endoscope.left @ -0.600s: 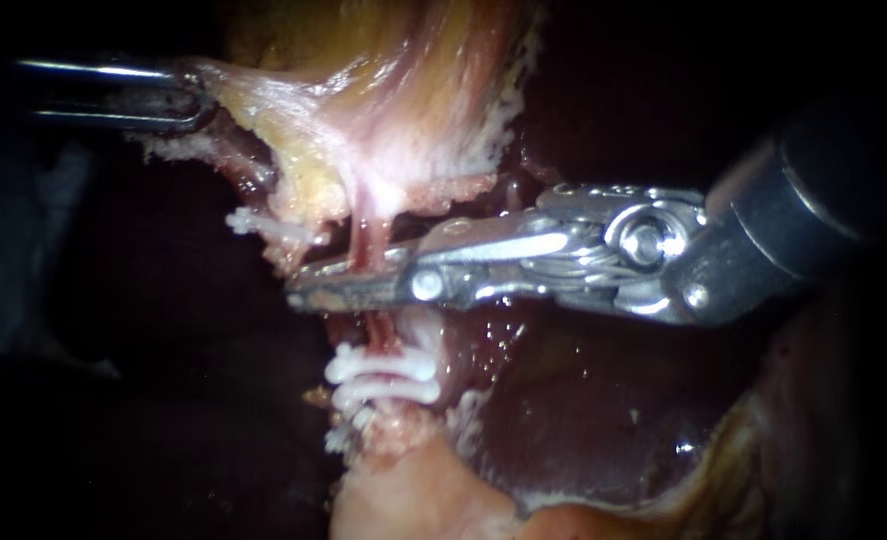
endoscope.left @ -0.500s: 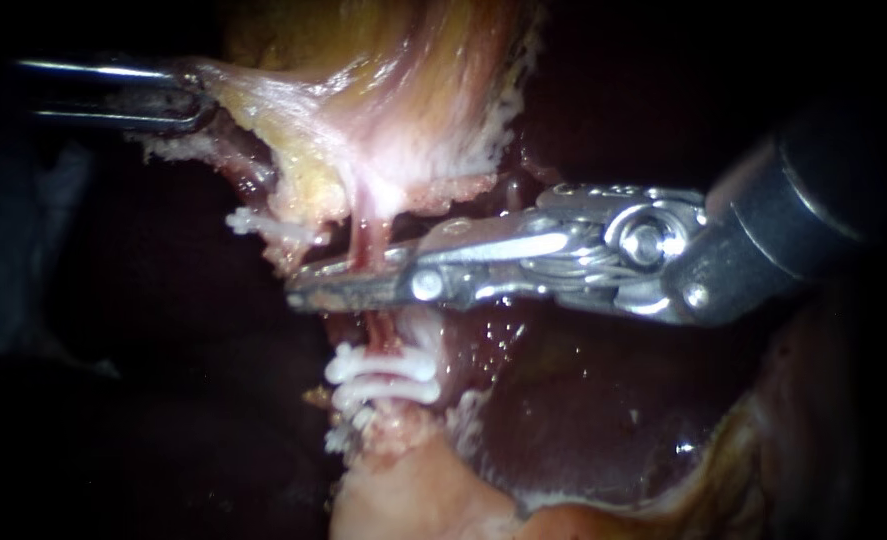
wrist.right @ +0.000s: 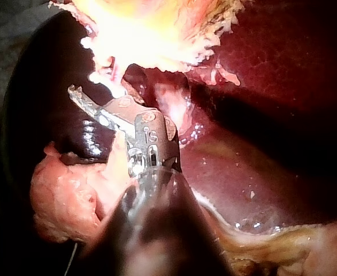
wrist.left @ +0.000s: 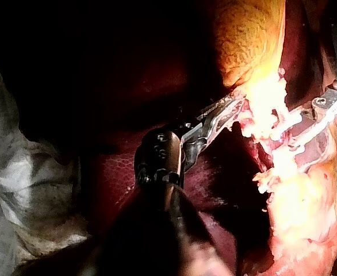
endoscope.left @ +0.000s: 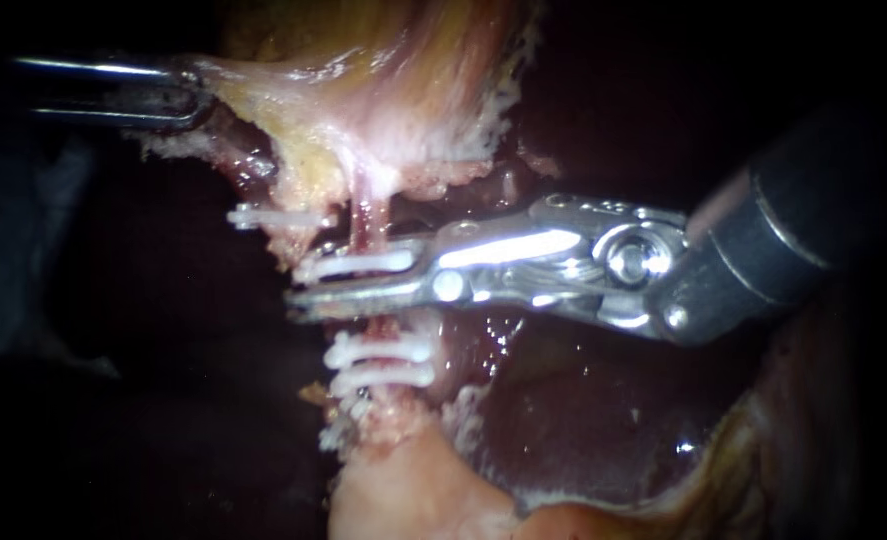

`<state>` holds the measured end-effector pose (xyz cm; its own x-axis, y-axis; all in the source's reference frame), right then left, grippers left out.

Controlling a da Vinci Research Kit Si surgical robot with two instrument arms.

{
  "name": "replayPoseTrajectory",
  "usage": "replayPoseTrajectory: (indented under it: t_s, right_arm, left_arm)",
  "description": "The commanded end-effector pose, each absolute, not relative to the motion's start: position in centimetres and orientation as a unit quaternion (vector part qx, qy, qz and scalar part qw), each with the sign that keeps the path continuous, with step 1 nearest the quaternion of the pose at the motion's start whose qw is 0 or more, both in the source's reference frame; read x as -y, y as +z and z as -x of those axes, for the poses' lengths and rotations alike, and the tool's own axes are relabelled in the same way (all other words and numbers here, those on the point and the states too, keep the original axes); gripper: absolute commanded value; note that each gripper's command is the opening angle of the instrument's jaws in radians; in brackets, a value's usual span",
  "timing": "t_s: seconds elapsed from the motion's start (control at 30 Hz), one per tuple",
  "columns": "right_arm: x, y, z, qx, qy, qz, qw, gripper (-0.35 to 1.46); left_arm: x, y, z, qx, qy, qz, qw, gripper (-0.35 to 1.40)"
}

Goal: Going back third clip right tube

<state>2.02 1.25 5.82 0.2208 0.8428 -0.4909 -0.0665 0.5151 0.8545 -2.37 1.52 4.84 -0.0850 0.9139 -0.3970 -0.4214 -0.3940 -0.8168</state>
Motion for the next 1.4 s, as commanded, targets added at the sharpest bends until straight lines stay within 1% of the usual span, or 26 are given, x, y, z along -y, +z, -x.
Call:
replayPoseTrajectory:
  t_s: [0.03, 0.23, 0.37, 0.47, 0.63, 0.83, 1.0, 1.23, 1.4]
  right_arm:
    - [-1.23, 5.89, -2.00, -0.534, 0.326, -0.357, 0.694, 0.46]
    - [-1.21, 6.17, -1.95, -0.551, 0.304, -0.300, 0.717, 0.50]
    - [-1.22, 6.20, -1.83, -0.559, 0.283, -0.278, 0.728, 0.50]
    - [-1.20, 6.16, -1.67, -0.569, 0.254, -0.256, 0.739, 0.50]
    - [-1.16, 6.09, -1.36, -0.578, 0.224, -0.239, 0.747, 0.50]
    - [-1.12, 5.93, -0.94, -0.591, 0.177, -0.221, 0.756, 0.50]
    - [-1.08, 5.80, -0.62, -0.598, 0.151, -0.212, 0.758, 0.50]
    - [-1.03, 5.75, -0.41, -0.602, 0.135, -0.207, 0.759, 0.50]
    - [-1.02, 5.75, -0.36, -0.603, 0.132, -0.206, 0.760, 0.50]
  left_arm:
    - [-1.52, 4.84, 2.37, 0.261, 0.689, 0.472, 0.484, -0.35]
    - [-1.51, 4.84, 2.37, 0.261, 0.689, 0.472, 0.484, -0.35]
    - [-1.51, 4.84, 2.37, 0.261, 0.689, 0.472, 0.484, -0.35]
    - [-1.51, 4.84, 2.36, 0.261, 0.689, 0.472, 0.484, -0.35]
    - [-1.51, 4.84, 2.36, 0.261, 0.689, 0.472, 0.484, -0.35]
    - [-1.50, 4.84, 2.35, 0.261, 0.689, 0.472, 0.484, -0.35]
    - [-1.51, 4.84, 2.35, 0.261, 0.689, 0.472, 0.484, -0.35]
    - [-1.51, 4.85, 2.37, 0.261, 0.689, 0.472, 0.484, -0.35]
    - [-1.48, 4.97, 2.48, 0.256, 0.690, 0.473, 0.485, -0.35]
